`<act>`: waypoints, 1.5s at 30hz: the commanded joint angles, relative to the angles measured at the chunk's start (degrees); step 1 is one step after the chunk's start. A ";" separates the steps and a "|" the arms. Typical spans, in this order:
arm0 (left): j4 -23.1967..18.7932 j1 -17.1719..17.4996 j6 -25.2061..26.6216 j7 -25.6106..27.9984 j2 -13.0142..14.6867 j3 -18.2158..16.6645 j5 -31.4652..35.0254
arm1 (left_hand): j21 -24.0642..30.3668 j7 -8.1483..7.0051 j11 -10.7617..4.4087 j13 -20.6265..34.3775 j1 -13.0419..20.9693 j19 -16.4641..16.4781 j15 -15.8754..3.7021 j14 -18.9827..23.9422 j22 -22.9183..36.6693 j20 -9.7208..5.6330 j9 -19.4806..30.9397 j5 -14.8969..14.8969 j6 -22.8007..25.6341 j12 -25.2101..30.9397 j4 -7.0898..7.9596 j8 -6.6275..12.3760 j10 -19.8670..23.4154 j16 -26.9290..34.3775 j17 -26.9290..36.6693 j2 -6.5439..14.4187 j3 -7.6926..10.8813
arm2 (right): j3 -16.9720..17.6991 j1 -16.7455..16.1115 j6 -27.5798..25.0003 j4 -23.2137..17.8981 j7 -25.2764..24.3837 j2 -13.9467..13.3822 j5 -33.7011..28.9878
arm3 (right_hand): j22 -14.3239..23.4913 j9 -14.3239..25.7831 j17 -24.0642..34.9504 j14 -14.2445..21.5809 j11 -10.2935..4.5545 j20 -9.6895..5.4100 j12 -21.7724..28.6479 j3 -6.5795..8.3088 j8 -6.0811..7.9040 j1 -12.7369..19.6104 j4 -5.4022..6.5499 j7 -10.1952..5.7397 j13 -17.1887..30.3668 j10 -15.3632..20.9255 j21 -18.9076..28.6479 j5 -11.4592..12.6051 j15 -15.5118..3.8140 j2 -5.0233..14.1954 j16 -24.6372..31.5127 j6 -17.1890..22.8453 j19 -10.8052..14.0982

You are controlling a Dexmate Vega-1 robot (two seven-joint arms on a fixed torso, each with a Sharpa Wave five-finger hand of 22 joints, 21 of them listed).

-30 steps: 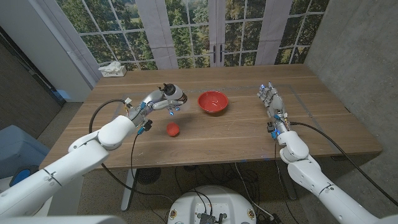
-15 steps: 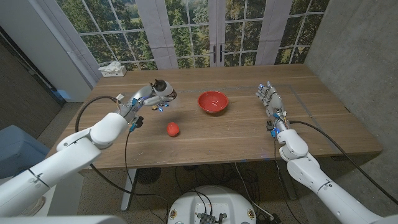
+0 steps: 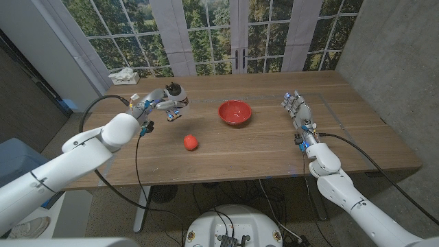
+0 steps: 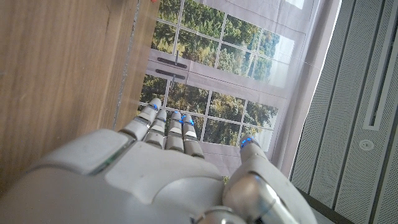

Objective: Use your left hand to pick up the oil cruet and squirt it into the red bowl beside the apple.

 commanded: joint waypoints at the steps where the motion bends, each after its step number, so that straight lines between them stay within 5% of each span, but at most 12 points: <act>1: -1.62 -10.25 10.18 -1.22 1.45 7.85 5.40 | 0.26 5.54 -3.22 0.24 -0.52 -0.37 -6.02 -3.94 0.20 -3.97 0.26 0.01 6.10 -0.33 -0.11 0.29 12.09 -0.59 0.20 0.06 0.55 | -0.64 0.58 1.12 1.16 4.05 0.05 1.85 | 0.17 0.19 0.14 0.32 -0.01 -0.19 0.10 0.10 0.16 -0.42 -0.08 0.19 0.11 0.38 -0.31 0.12 0.11 -0.15 0.26 0.51 0.54; 26: 3.52 -27.37 18.12 -6.76 -3.02 22.37 19.13 | 0.35 5.10 -3.40 0.30 -0.37 -0.78 -6.05 -3.90 0.24 -3.99 0.40 0.03 5.84 -1.20 -0.26 0.03 11.56 -1.42 0.28 0.26 1.09 | -3.22 3.45 2.22 2.12 12.12 0.11 3.25 | 0.17 0.19 -0.03 0.32 0.14 -0.12 0.13 0.17 0.14 -0.34 -0.32 0.25 0.11 0.51 -0.63 0.11 0.13 -0.12 0.23 0.48 0.70; 45: 9.96 -39.98 21.29 -16.86 -8.56 34.19 35.01 | 0.43 4.89 -3.60 0.35 -0.24 -1.10 -6.07 -3.82 0.27 -3.98 0.48 -0.02 5.87 -1.59 -0.39 -0.05 11.52 -1.92 0.34 0.16 1.33 | -3.45 4.11 4.60 3.36 15.53 0.92 4.69 | 0.18 0.20 -0.17 0.43 0.10 -0.05 0.20 0.24 0.22 -0.25 -0.53 0.24 0.10 0.78 -0.85 0.10 0.14 -0.11 0.25 0.74 0.86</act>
